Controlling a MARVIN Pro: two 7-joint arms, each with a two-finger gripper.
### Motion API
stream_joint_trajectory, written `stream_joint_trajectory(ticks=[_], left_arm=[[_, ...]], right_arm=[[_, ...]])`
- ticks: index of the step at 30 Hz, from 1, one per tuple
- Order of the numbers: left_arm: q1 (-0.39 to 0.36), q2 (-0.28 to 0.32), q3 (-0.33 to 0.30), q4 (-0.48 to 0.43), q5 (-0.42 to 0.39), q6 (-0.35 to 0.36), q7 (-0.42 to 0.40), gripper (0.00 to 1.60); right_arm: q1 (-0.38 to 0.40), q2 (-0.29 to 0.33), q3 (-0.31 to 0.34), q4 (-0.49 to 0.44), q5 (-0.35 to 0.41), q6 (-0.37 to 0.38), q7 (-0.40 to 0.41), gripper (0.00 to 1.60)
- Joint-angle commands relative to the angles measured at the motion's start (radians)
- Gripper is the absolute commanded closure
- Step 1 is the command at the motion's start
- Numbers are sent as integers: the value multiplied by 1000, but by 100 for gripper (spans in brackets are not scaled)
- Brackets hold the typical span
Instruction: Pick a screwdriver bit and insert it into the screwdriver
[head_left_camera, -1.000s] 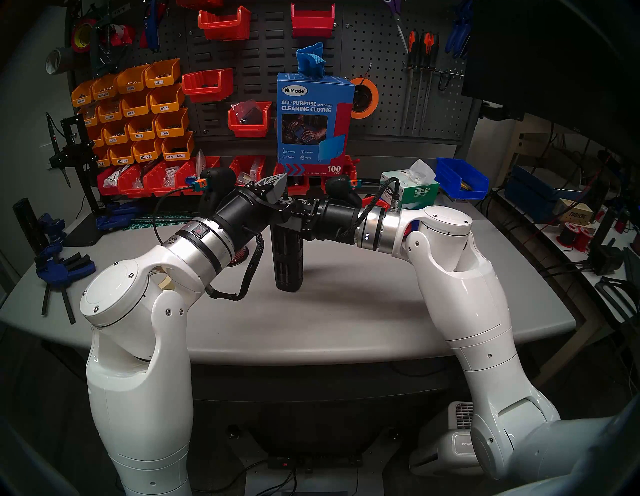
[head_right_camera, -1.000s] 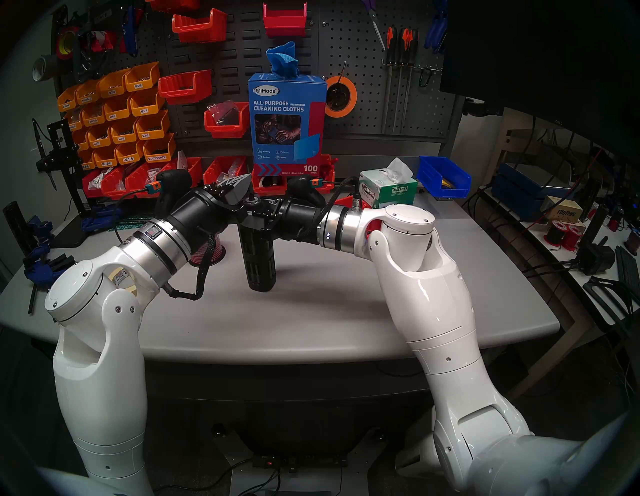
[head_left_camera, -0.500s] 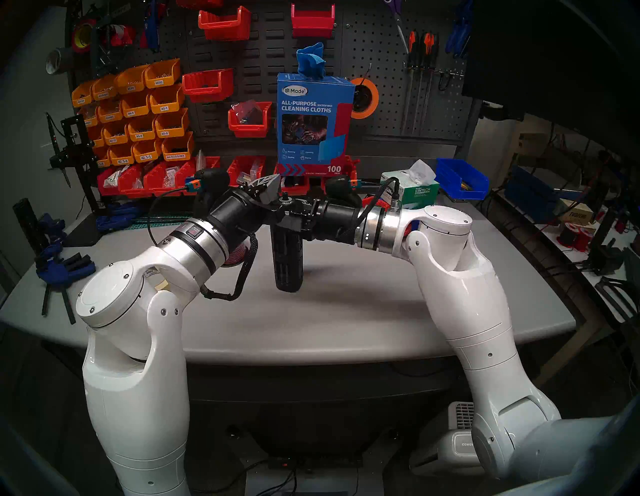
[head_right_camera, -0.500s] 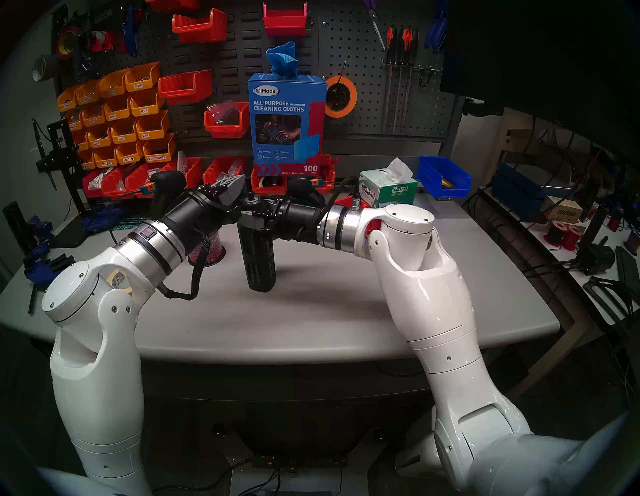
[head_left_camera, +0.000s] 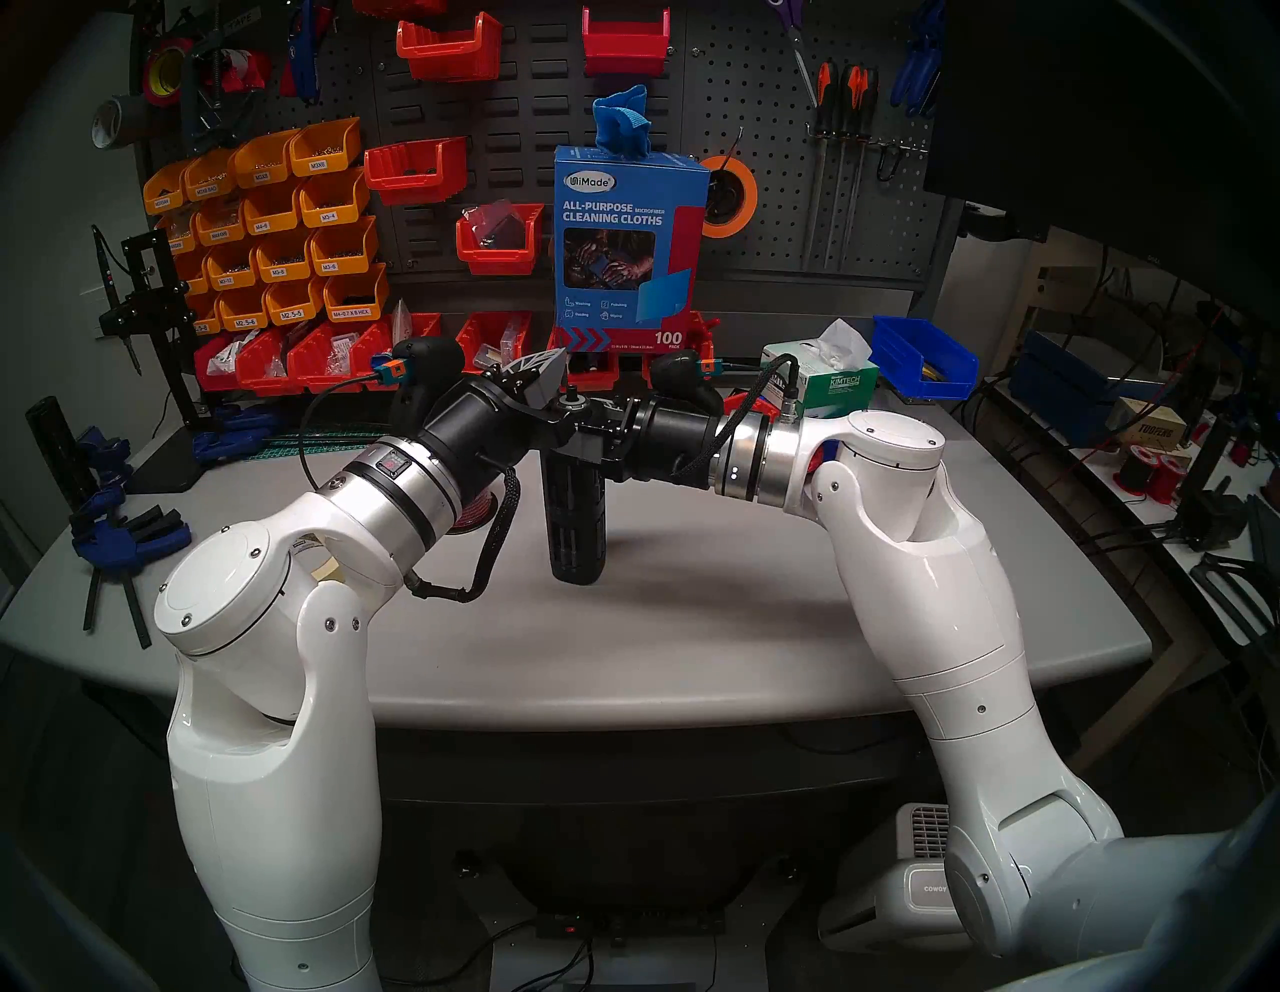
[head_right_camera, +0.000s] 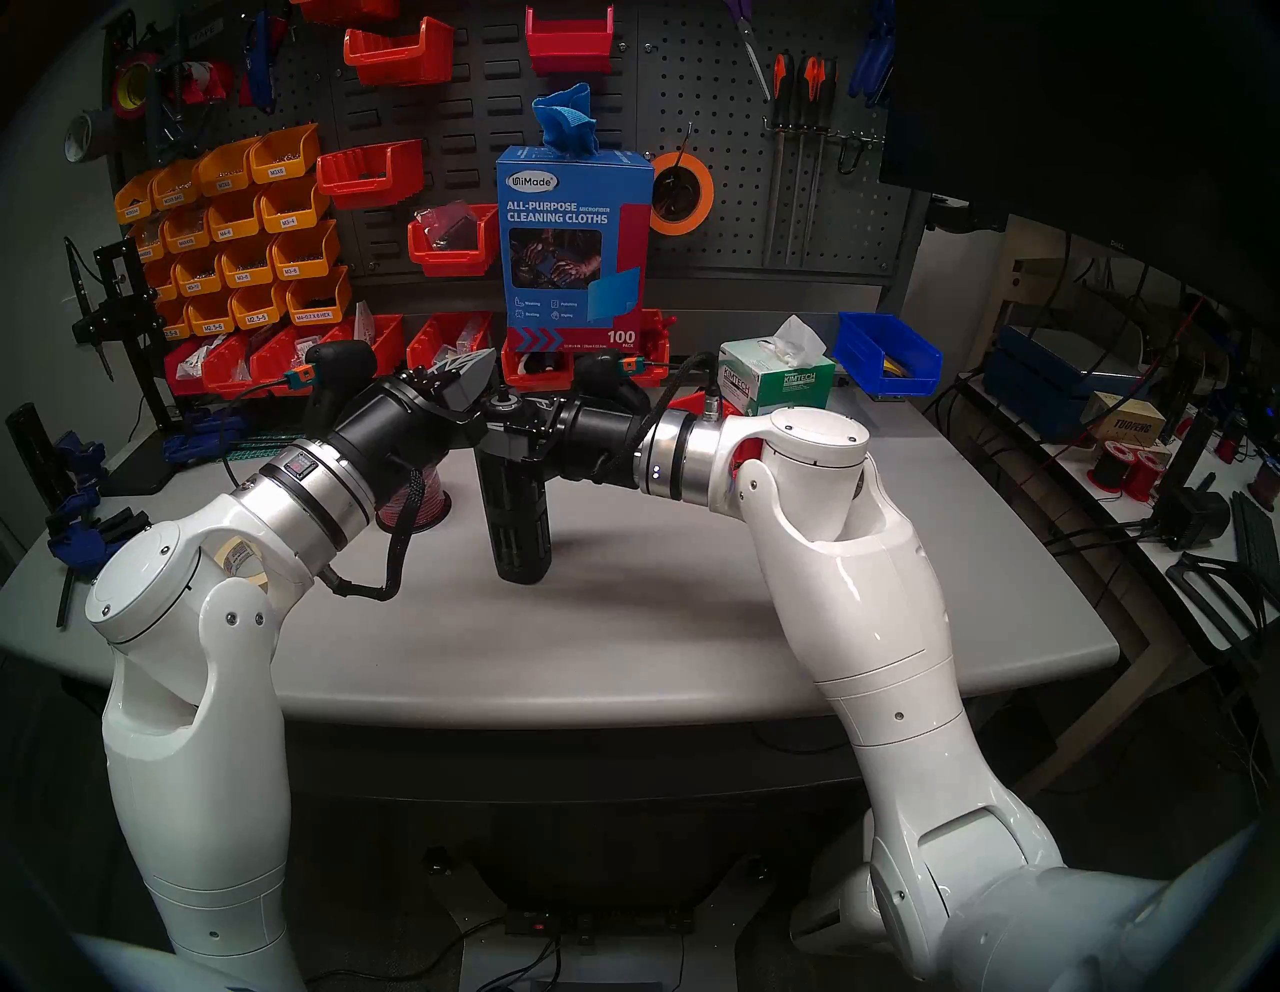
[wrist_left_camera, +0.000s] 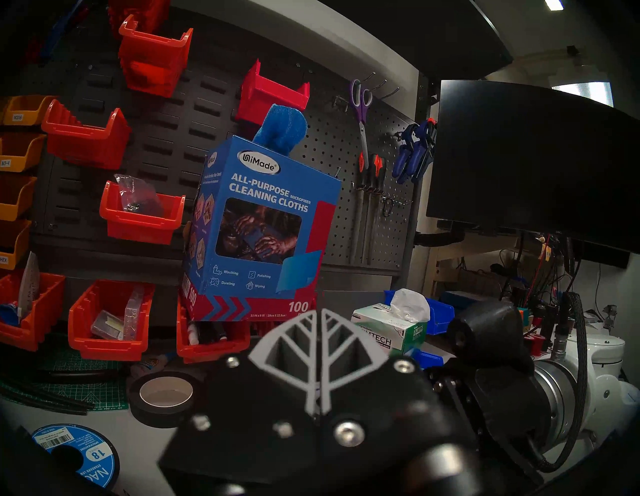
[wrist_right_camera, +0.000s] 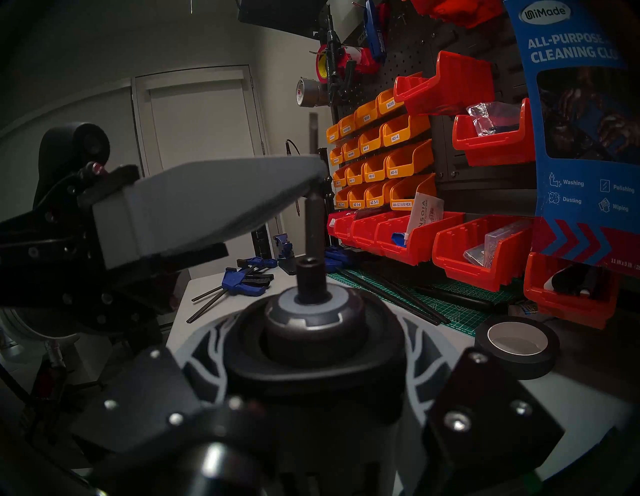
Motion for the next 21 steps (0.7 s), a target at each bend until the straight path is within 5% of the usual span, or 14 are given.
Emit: stream_joint_trajectory(ticks=[1,21], left_arm=[[-26,-3,-2,-27,-3,-10,1,160],[-12,-6,-5,-38,-9,4,-10,160]], right_arm=[[0,1,-3,1,-2,7,-4,160],[12,2,-10,23,7,2,-3,160]])
